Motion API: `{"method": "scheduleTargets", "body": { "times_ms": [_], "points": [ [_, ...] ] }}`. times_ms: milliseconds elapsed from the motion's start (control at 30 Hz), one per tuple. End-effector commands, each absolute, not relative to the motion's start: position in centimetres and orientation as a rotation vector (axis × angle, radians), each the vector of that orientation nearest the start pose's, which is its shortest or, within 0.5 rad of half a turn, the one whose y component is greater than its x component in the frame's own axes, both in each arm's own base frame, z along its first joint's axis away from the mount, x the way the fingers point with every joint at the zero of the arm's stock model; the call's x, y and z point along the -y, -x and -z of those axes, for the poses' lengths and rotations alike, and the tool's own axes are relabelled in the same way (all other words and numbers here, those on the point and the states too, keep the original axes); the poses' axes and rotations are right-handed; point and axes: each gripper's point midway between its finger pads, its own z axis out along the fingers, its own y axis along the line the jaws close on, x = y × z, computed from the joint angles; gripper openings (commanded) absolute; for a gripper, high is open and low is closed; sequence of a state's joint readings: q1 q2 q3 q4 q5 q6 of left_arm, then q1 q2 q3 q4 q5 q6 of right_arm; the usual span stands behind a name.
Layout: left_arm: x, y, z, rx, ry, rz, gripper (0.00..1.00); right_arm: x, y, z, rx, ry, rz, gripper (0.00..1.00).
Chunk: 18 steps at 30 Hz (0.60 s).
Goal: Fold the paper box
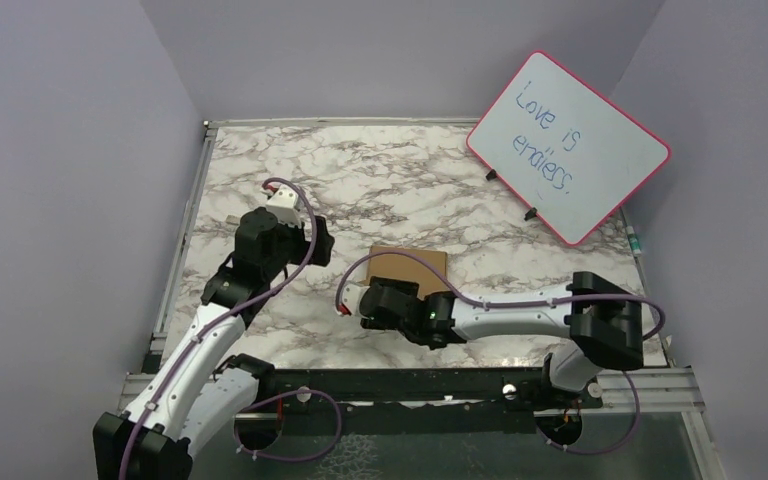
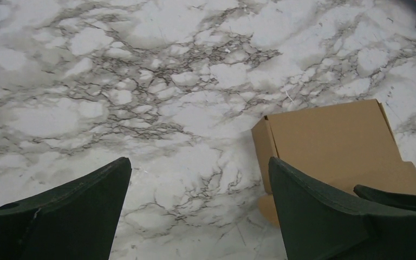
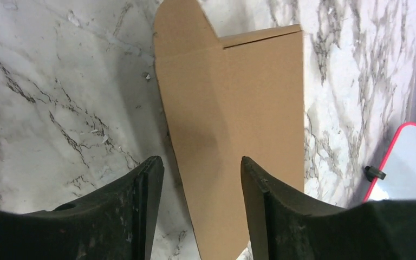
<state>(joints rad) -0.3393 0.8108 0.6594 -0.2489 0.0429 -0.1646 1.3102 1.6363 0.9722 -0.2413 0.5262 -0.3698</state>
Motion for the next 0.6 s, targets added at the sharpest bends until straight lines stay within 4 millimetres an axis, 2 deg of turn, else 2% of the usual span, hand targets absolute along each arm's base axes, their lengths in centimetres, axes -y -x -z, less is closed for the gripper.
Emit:
{"method": "scheduleTargets", "body": {
  "times_ms": [0,100,267,400,567],
  "points": [
    [14.7,-27.0,-17.9,-2.067,-0.174,0.623,0.95,-33.2,-18.4,-10.8,-1.771,1.402,0.040,0.63],
    [16.2,-26.7,-16.8,-2.114,-0.119,0.745,0.93,-32.4,-19.3,-12.7,-1.845,1.220,-0.056,0.71],
    [17.8,-26.8,-15.1,-2.144,-0.039,0.859,0.89,-29.0,-22.0,-13.9,-2.008,0.882,-0.237,0.72],
    [19.1,-26.7,-13.4,-2.178,-0.016,0.902,0.87,-25.3,-24.0,-13.2,-2.109,0.656,-0.307,0.72],
    [20.6,-27.2,-11.4,-2.199,-0.024,0.899,0.85,-21.5,-25.2,-10.8,-2.222,0.423,-0.333,0.70]
  ]
}}
